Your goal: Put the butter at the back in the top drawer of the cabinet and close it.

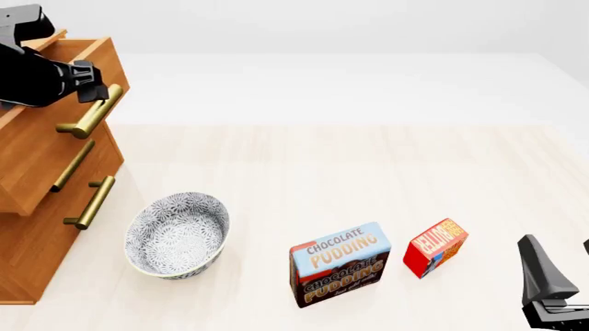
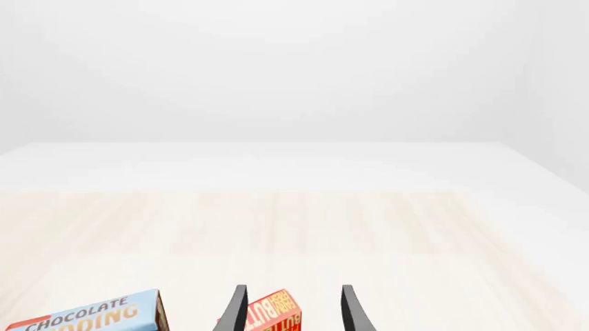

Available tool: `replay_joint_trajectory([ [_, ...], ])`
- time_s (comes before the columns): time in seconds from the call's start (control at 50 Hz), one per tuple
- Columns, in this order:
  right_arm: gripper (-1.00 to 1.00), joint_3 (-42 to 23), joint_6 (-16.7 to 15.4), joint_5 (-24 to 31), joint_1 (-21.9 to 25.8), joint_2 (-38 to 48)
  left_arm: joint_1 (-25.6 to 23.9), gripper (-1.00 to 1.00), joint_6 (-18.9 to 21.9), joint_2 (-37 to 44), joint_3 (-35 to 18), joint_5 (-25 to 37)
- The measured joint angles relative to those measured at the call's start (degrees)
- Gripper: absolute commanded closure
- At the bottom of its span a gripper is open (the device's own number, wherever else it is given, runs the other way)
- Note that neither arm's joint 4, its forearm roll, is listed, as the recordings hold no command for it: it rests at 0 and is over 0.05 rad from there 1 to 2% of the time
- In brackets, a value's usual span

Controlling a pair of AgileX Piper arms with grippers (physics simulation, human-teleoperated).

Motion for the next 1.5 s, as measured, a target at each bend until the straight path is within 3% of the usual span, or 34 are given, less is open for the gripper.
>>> replay_joint_trajectory([
  [1.5,-1.0,0.0,0.0,0.0,0.0,0.0,-9.32,-1.0,3.3,0.41,0.79,-3.62],
])
